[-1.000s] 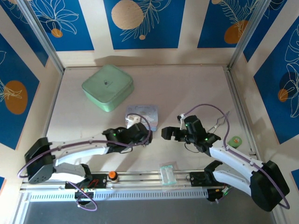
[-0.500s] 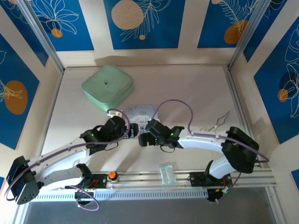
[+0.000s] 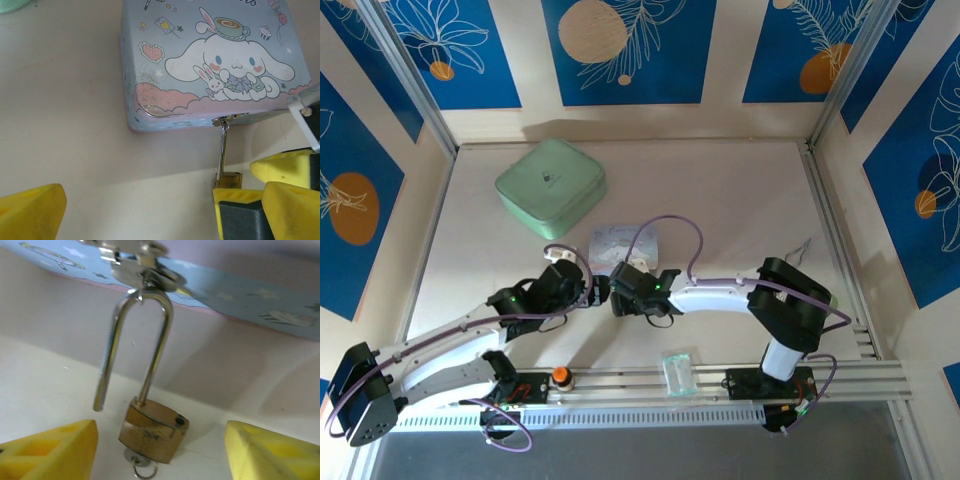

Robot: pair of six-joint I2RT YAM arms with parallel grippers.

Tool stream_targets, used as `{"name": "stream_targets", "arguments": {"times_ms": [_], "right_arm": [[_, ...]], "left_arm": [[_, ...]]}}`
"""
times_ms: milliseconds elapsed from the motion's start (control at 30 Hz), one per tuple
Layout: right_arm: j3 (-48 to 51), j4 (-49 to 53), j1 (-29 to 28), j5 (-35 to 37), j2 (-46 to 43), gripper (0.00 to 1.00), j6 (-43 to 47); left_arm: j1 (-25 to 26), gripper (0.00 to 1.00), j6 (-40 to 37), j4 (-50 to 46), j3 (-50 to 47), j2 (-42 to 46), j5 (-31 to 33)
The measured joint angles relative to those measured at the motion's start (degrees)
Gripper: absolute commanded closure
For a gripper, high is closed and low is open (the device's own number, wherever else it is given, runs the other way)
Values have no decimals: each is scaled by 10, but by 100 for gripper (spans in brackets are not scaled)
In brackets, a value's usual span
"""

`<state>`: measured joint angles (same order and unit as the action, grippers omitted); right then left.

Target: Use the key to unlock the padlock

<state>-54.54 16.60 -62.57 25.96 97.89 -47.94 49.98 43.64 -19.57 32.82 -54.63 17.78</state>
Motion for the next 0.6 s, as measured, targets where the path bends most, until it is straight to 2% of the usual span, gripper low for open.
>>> {"name": "stream_targets", "arguments": {"times_ms": [267,367,567,600], "right_arm": [[-30,35,-7,35,37,45,-8],[-33,48,-15,50,38,52,-14],[-19,40,-18,56,34,57,-16],[-18,38,-18,56,33,60,-16]], "left_arm": [[-3,1,10,2,-3,-1,-2],[-4,0,10,2,-4,-3,-2],[-3,1,10,12,-4,-18,-8],[-3,1,10,13,-4,-20,-9]]}}
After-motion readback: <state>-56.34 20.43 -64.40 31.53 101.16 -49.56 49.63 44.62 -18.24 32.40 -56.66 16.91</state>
